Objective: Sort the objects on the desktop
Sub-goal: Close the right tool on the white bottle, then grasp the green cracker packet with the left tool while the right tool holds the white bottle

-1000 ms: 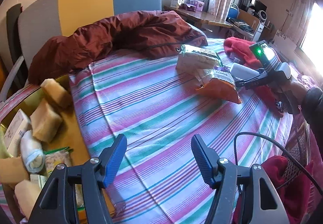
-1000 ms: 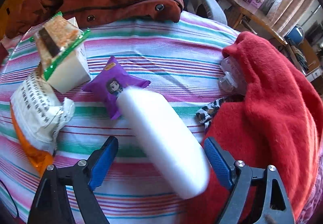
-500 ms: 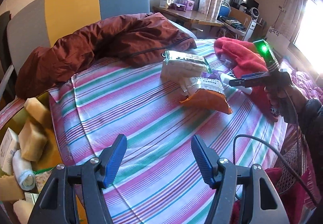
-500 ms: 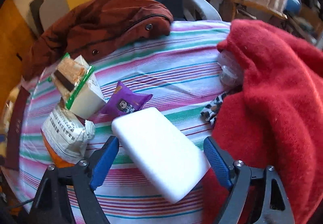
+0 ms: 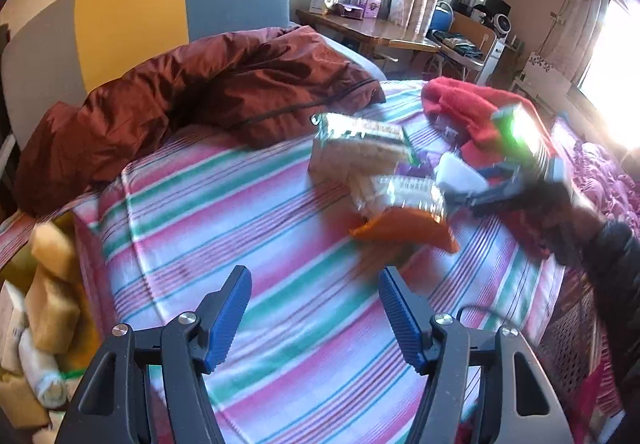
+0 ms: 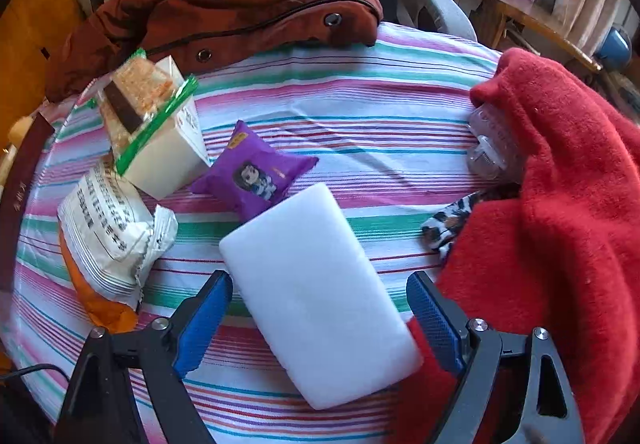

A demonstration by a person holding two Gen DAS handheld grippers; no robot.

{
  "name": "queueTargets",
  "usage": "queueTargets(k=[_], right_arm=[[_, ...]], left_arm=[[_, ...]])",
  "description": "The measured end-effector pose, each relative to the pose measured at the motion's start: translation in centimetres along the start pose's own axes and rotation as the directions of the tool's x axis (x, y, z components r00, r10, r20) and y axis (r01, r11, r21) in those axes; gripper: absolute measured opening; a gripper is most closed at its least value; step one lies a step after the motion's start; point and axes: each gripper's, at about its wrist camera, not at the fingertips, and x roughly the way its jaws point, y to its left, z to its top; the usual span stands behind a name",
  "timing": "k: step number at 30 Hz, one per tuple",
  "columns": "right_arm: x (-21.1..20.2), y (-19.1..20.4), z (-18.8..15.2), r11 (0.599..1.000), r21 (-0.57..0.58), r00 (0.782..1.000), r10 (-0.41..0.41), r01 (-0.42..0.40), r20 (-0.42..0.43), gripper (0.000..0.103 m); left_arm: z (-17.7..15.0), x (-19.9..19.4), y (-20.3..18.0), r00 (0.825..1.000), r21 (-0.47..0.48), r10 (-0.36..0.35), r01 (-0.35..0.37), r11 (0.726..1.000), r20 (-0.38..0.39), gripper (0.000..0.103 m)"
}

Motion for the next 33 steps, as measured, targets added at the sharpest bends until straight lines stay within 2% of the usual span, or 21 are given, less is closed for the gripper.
queueTargets(k=[1, 2, 4, 6, 9, 10, 12, 14, 15, 17, 18, 19, 20, 21, 22, 27, 31, 33], right_arm=[[0.3, 0.0, -0.3, 1.000, 0.006, 1.000, -0.026, 0.026, -0.011, 0.077], [0.5, 0.0, -0.4, 1.000, 0.018, 1.000, -0.024, 0.024, -0.009, 0.074], [0.2, -0.1, -0.7, 0.999, 0.038, 1.000, -0.012, 0.011, 0.015, 0.071], [0.2, -0.1, -0.9, 0.999, 0.048, 0.999, -0.016, 0.015, 0.029, 0.070], [0.1, -0.2, -0.9, 0.998, 0.065, 0.999, -0.021, 0.019, 0.041, 0.070], [0.0, -0.3, -0.8, 0.997, 0.075, 0.999, -0.022, 0.018, 0.046, 0.070], [0.0, -0.6, -0.6, 0.996, 0.084, 0.998, -0.030, 0.025, 0.056, 0.070], [-0.3, -0.7, -0.6, 0.996, 0.088, 0.998, -0.018, 0.012, 0.064, 0.070], [-0.5, -0.7, -0.6, 0.996, 0.088, 0.998, -0.017, 0.010, 0.068, 0.071], [-0.8, -0.5, -0.6, 0.996, 0.084, 0.997, -0.016, 0.010, 0.076, 0.071], [-0.9, -0.5, -0.6, 0.997, 0.080, 0.997, -0.012, 0.006, 0.081, 0.071], [-1.1, -0.4, -0.6, 0.997, 0.076, 0.996, -0.007, 0.001, 0.085, 0.071], [-1.2, -0.3, -0.6, 0.997, 0.071, 0.996, -0.006, 0.000, 0.088, 0.071], [-1.3, -0.2, -0.5, 0.998, 0.067, 0.996, -0.007, 0.001, 0.091, 0.071], [-1.4, -0.1, -0.5, 0.998, 0.065, 0.996, -0.003, -0.003, 0.094, 0.071], [-1.8, 0.2, -0.4, 0.999, 0.049, 0.994, -0.005, 0.000, 0.106, 0.072], [-1.6, 0.2, -0.2, 0.999, 0.042, 0.995, -0.010, 0.006, 0.099, 0.072], [-1.6, 0.5, -0.1, 1.000, 0.031, 0.995, -0.003, 0.000, 0.104, 0.072]], left_arm=[[0.7, 0.3, -0.1, 1.000, -0.001, -0.011, 0.011, 1.000, -0.002, 0.067], [1.2, 0.6, -0.2, 1.000, -0.007, -0.025, 0.025, 1.000, -0.006, 0.067], [2.7, 1.3, -0.2, 0.996, -0.036, -0.083, 0.083, 0.996, -0.014, 0.067], [3.8, 2.2, -0.4, 0.996, -0.041, -0.092, 0.092, 0.995, -0.018, 0.068], [5.2, 3.4, -1.2, 0.996, -0.009, -0.089, 0.089, 0.996, -0.024, 0.081], [5.7, 3.9, -1.5, 0.995, 0.000, -0.093, 0.093, 0.996, -0.028, 0.082], [6.4, 4.5, -2.5, 0.997, 0.068, -0.076, 0.077, 0.995, -0.026, 0.082], [7.1, 5.2, -4.0, 1.000, 0.204, -0.010, 0.013, 0.979, -0.015, 0.082], [7.3, 5.4, -4.9, 1.000, 0.293, 0.026, -0.025, 0.956, 0.000, 0.083], [7.8, 6.3, -6.6, 0.994, 0.501, 0.097, -0.105, 0.859, 0.042, 0.083], [8.0, 6.6, -6.9, 0.993, 0.546, 0.110, -0.120, 0.829, 0.052, 0.083], [8.3, 7.2, -7.5, 0.993, 0.626, 0.109, -0.115, 0.772, 0.048, 0.083], [8.5, 7.5, -7.7, 0.993, 0.653, 0.106, -0.107, 0.749, 0.042, 0.083], [9.0, 8.1, -7.9, 0.995, 0.696, 0.098, -0.086, 0.713, 0.022, 0.083], [9.3, 8.7, -8.0, 0.996, 0.718, 0.088, -0.059, 0.694, -0.003, 0.083], [10.5, 10.9, -8.0, 0.995, 0.757, 0.047, 0.040, 0.652, -0.092, 0.084], [10.6, 12.6, -8.6, 0.993, 0.811, 0.055, 0.054, 0.583, -0.105, 0.084], [10.9, 13.3, -8.7, 0.991, 0.817, 0.049, 0.074, 0.573, -0.123, 0.084]])
